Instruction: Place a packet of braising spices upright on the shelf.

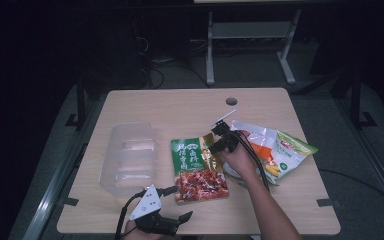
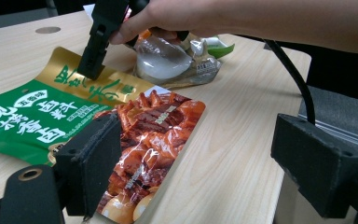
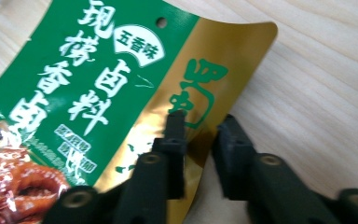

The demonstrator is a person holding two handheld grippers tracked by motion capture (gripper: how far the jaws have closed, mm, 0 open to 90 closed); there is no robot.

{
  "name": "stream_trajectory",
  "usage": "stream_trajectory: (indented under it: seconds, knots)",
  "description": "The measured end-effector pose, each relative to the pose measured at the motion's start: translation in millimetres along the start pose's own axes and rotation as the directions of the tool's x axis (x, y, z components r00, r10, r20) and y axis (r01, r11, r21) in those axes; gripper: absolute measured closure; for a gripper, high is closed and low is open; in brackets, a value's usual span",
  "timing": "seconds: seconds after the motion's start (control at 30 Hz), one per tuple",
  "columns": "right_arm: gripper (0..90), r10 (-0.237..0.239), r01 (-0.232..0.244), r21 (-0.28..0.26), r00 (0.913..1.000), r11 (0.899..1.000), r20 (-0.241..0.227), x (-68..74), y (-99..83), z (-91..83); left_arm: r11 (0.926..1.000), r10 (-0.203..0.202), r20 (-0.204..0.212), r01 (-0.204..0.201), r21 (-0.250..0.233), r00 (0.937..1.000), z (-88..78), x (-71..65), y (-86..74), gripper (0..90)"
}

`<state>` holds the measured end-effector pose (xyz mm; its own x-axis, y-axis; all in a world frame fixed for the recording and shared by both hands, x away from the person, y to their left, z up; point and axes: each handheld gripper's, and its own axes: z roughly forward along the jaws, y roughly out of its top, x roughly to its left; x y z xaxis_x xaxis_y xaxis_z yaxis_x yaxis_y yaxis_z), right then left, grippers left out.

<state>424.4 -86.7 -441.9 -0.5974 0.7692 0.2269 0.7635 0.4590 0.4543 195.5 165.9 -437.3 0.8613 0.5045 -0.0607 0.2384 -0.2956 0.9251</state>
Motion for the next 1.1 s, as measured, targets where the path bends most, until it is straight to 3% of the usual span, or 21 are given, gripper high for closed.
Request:
stream_trajectory:
  seconds: [0.13, 0.33, 0.67, 0.9, 1.03, 1.1]
  knots:
    - [89.4, -0.003, 0.003, -0.009, 0.9994, 1.0, -0.033, 0.9, 0.5, -3.3, 1.0, -0.003, -0.002, 0.003, 0.003, 1.0, 0.3, 0.8, 0.1, 15.7]
    - [90.0, -0.022, 0.017, -0.056, 0.997, 0.998, -0.074, 6.8, 0.1, -19.7, 0.9999, -0.009, -0.01, 0.009, 0.009, 0.9999, 0.6, 3.0, 0.3, 15.7]
    - [90.0, -0.102, 0.09, -0.137, 0.9913, 0.987, -0.084, 27.7, -5.4, -53.9, 0.9992, -0.031, -0.025, 0.032, 0.025, 0.9992, 3.6, 9.1, 0.3, 15.7]
    - [90.0, -0.171, 0.142, -0.232, 0.9789, 0.962, -0.111, 34.3, -22.5, -87.2, 0.9996, -0.026, -0.004, 0.026, 0.014, 0.9997, 7.1, 12.2, 4.8, 15.7]
    - [90.0, -0.198, 0.159, -0.287, 0.9738, 0.945, -0.112, 38.8, -34.8, -104.9, 0.9993, -0.037, 0.017, 0.037, 0.008, 0.9992, 10.7, 17.5, 5.9, 15.7]
    - [90.0, -0.235, 0.195, -0.313, 0.9674, 0.93, -0.096, 39.5, -40.3, -112.6, 0.9988, -0.049, 0.034, 0.049, 0.005, 0.9982, 12.2, 21.0, 5.9, 16.1]
